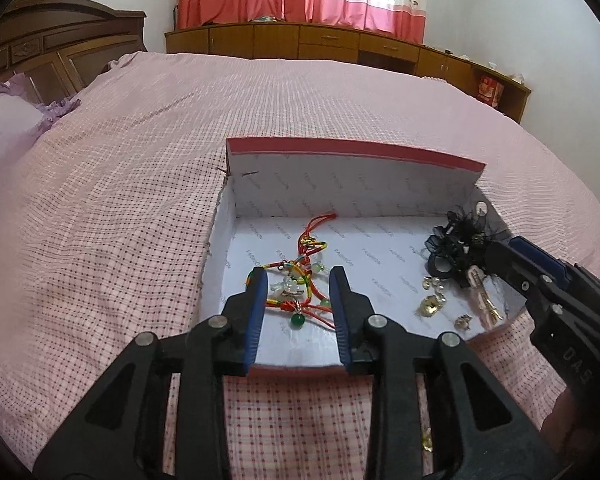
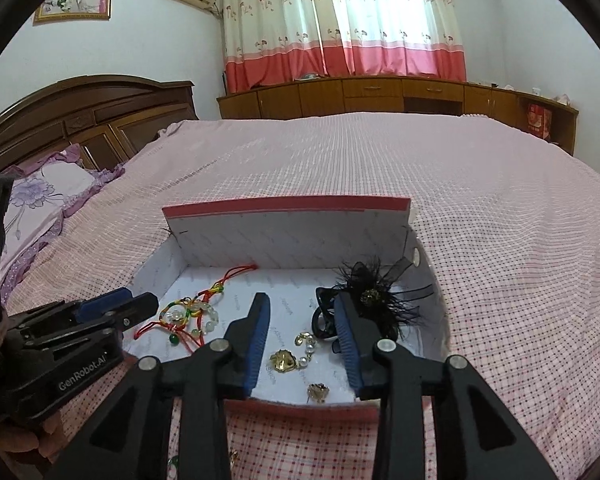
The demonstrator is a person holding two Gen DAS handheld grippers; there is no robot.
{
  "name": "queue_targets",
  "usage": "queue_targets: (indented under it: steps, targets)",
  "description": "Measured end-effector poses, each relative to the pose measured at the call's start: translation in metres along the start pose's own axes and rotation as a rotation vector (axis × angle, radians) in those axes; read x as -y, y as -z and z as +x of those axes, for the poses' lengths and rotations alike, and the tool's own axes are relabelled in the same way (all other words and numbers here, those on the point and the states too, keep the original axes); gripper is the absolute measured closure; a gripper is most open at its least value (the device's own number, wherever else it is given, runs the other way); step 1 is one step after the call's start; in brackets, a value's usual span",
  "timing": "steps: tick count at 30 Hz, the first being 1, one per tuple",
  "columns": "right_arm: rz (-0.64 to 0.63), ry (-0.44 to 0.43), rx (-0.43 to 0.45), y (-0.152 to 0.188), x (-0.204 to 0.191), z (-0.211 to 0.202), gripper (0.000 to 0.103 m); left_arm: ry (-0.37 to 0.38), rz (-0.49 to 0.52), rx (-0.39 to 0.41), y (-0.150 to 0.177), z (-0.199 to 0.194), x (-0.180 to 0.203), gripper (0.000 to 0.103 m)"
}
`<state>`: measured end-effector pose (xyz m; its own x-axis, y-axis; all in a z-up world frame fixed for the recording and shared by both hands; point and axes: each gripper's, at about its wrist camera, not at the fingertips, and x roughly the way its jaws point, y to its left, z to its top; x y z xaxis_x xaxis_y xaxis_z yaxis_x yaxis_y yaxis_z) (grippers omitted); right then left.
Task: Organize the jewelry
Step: 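Open left tool releasing the green earring while right tool releases the gold earring, then move left tool to the other green bead earring and close on it while right tool approaches the gold pendant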
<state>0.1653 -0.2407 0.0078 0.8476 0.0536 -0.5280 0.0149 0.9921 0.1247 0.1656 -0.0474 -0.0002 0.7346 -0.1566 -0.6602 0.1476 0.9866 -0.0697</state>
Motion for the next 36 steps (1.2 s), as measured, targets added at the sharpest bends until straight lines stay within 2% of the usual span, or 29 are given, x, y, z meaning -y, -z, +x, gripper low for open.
queue_targets:
  steps: [17, 36]
  targets:
    - [0.012, -0.034, -0.013, 0.022, -0.007, -0.048, 0.067, 0.077, 0.04, -0.059, 0.034, -0.038, 0.013, 0.079]
    - [0.021, -0.01, -0.033, 0.047, 0.001, -0.077, 0.067, 0.107, 0.111, -0.125, 0.068, -0.042, 0.037, 0.079]
